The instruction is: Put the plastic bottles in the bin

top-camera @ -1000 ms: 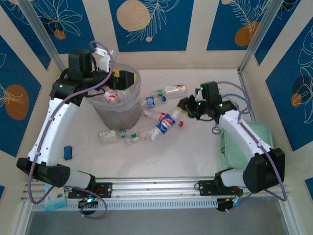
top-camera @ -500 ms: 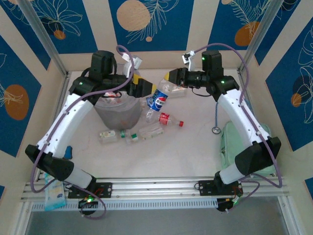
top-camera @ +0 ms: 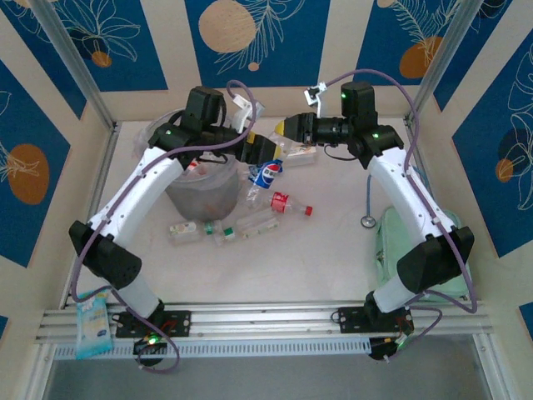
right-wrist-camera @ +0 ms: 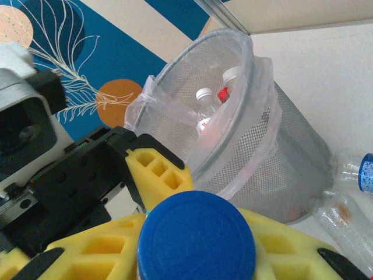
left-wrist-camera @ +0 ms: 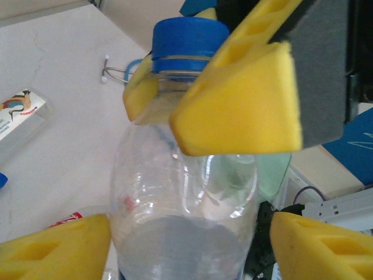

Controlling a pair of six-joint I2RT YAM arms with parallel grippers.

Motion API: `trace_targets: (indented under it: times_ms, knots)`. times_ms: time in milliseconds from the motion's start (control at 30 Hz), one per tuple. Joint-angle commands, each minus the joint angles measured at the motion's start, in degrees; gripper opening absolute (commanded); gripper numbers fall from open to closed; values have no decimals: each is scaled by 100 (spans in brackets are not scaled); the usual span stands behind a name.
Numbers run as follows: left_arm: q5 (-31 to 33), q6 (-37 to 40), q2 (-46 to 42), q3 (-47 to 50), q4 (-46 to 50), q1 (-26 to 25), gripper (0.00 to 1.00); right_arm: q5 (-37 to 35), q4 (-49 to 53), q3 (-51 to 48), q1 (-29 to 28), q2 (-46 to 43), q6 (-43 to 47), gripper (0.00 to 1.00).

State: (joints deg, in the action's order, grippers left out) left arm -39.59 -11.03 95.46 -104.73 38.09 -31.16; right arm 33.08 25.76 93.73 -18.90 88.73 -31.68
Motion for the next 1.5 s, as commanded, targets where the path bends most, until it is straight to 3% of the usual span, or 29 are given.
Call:
trace_targets:
  times_ms: [0, 167, 300, 400, 567, 633, 933, 1000, 1200, 1367, 1467]
  knots:
    - [-312, -80, 84, -98, -295, -107, 67, 298, -259, 167, -62, 19, -54, 1]
    - [-391, -258, 94, 3, -562, -110, 46, 344, -293, 185, -106, 66, -36, 2]
    - [-220, -302, 37, 57, -634, -107, 34, 305, -208, 213, -106, 57, -10, 12]
    - [-14, -361, 15, 64, -699, -94, 31, 244, -50, 313, -97, 48, 42, 34]
    - [391, -414, -56, -44, -811, 24, 26, -178, 380, 489, 39, -123, 216, 87]
    - [583, -462, -98, -175, -812, 172, 25, -355, 460, 448, 184, -250, 183, 97]
    - [810, -593, -411, -698, -961, 1247, 20, -419, 492, -14, 455, -504, -39, 99]
    - [1156, -449, -600, -689, -888, 1524, 20, -430, 492, -81, 468, -539, -44, 99]
    - [3399, 755, -1056, -576, -322, 1984, 16, -356, 498, -297, 500, -573, -75, 100]
    - [3137, 464, -1435, 71, -904, 2237, 16, -364, 432, -471, 494, -590, -137, 99]
    - [3791, 542, -1514, 321, -979, 2250, 15, -396, 439, -522, 466, -630, -121, 99]
